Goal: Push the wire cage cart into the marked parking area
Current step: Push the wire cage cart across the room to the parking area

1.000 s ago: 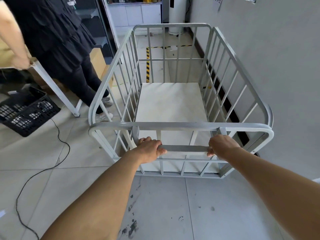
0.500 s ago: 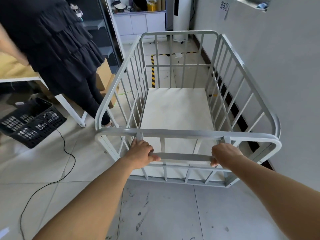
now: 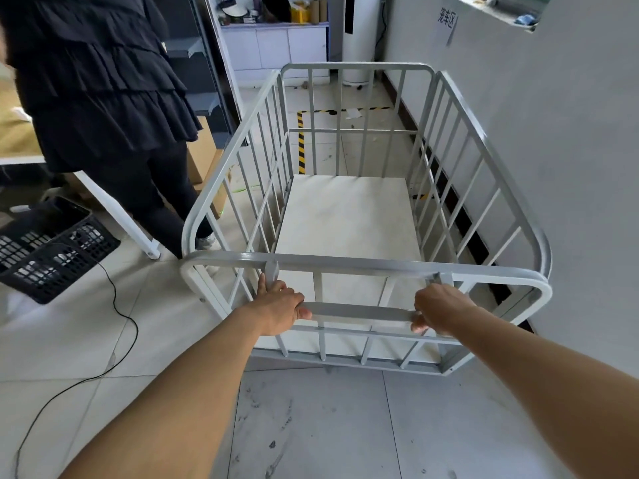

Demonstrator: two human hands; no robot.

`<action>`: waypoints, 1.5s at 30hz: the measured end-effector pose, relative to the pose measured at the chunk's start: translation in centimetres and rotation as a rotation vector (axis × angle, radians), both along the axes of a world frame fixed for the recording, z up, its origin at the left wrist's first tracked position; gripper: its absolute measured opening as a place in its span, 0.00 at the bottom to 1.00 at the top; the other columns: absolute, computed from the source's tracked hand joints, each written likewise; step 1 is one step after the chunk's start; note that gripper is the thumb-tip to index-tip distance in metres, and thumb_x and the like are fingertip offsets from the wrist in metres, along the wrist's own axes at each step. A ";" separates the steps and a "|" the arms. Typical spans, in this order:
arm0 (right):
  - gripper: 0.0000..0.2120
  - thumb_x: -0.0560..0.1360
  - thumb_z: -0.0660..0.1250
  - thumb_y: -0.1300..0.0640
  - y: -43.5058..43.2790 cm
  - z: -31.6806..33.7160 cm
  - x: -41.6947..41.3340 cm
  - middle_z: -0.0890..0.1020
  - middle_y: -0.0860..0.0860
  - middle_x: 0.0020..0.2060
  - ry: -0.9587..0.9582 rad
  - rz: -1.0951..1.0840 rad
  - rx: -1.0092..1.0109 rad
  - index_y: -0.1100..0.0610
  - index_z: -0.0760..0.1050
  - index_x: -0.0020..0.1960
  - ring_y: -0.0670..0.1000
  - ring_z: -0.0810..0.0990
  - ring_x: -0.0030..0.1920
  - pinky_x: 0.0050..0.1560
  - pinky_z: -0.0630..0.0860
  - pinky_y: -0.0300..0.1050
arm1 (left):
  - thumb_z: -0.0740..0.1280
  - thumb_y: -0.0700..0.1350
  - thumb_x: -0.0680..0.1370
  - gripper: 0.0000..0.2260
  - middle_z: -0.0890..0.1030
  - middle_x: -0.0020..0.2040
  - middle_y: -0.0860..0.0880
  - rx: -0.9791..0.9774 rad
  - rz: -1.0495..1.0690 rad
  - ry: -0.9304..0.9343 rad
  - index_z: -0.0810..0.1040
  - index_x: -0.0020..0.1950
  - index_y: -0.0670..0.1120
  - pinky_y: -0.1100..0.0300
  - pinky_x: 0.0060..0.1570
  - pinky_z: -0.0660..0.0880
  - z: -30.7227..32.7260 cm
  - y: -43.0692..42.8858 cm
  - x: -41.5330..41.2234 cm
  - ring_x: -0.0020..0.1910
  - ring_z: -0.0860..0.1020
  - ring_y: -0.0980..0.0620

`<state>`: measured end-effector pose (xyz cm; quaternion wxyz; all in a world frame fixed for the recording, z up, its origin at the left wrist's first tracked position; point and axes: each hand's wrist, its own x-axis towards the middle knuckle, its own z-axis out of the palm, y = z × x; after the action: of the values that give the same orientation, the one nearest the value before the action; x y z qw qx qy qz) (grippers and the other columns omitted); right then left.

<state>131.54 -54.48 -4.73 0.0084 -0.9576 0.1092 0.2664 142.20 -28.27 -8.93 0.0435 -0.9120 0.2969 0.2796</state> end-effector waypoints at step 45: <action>0.21 0.74 0.69 0.46 -1.2 0.0 13.2 0.82 0.55 0.53 0.014 -0.018 -0.064 0.62 0.78 0.57 0.54 0.81 0.54 0.53 0.77 0.45 | 0.59 0.68 0.74 0.38 0.36 0.79 0.43 -0.164 0.198 -0.075 0.58 0.77 0.49 0.45 0.76 0.36 0.3 -1.2 12.9 0.77 0.32 0.45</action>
<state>144.73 -55.72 -4.78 -0.0207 -0.9545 0.1262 0.2694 155.06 -29.46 -8.58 -0.0481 -0.9471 0.2258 0.2228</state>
